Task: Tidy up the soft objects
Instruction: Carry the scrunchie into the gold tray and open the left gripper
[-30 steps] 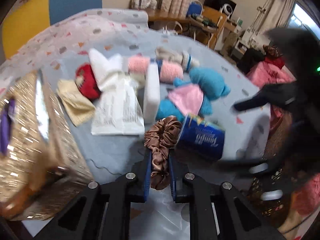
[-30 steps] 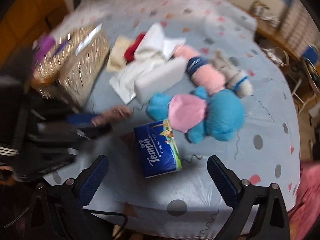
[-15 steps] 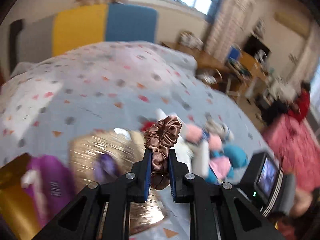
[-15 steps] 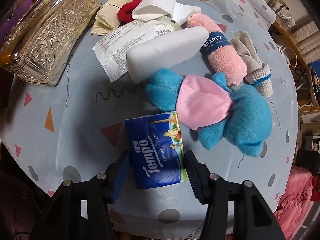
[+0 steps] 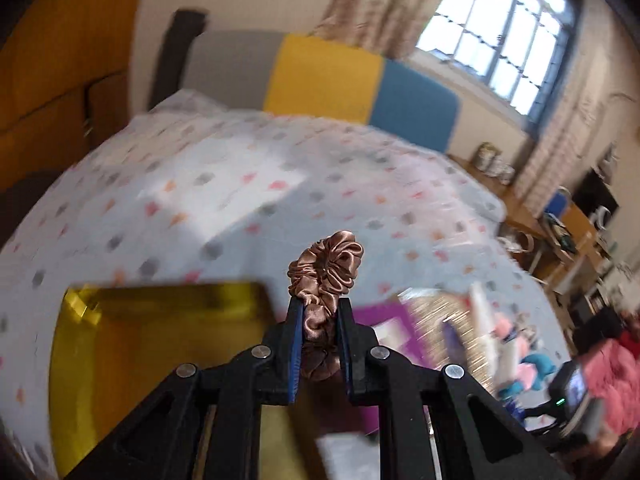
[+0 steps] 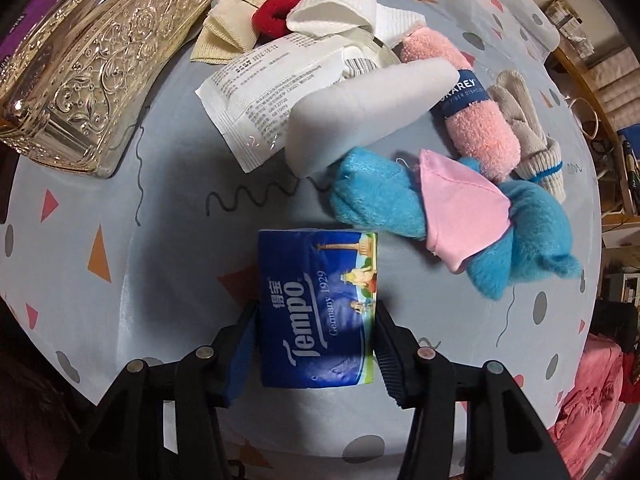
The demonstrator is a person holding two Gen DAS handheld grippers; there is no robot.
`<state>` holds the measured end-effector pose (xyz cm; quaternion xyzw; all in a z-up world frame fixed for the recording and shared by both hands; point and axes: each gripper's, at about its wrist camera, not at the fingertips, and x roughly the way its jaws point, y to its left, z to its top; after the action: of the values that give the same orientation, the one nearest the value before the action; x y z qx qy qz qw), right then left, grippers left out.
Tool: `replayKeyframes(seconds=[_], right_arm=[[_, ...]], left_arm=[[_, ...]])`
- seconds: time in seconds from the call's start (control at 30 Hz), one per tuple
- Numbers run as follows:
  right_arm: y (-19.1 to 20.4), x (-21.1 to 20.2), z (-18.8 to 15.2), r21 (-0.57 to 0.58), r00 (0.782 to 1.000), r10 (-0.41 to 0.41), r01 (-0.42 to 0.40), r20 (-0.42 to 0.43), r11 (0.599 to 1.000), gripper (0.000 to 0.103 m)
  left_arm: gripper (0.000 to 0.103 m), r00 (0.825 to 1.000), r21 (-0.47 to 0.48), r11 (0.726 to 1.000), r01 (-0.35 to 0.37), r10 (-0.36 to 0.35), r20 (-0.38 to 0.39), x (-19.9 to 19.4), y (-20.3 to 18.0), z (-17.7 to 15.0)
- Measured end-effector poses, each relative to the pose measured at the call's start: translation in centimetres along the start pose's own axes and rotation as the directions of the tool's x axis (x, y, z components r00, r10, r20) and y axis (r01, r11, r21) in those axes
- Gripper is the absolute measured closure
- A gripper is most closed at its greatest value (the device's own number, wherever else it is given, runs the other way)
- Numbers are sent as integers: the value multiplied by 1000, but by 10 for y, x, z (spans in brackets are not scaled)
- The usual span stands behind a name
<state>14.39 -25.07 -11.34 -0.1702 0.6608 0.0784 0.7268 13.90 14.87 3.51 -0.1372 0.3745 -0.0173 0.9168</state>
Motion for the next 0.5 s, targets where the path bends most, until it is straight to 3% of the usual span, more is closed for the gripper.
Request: replayKeyframes(seconds=[0.17,0.33,0.43,0.5], right_arm=[[-1,-11,-8,18,1000,-24,24,-7,1000,49],[14,-6,-4,42,999,-44,45,-12,998,50],[25,-7,-4,42,998,-65,66,-12,997,50],[32,-8,-4,43,997,-76,76,-12,996,50]], left_arm=[[87,993,-91,994,-60,50,-111,22,54,-44],[82,984,-121,989,-84,63,-166,46,67,-65],[70,985,-131,988,-86,64,-161,50,69,-71],[51,987,-130,989,-72,51,-155,49,67,-74]])
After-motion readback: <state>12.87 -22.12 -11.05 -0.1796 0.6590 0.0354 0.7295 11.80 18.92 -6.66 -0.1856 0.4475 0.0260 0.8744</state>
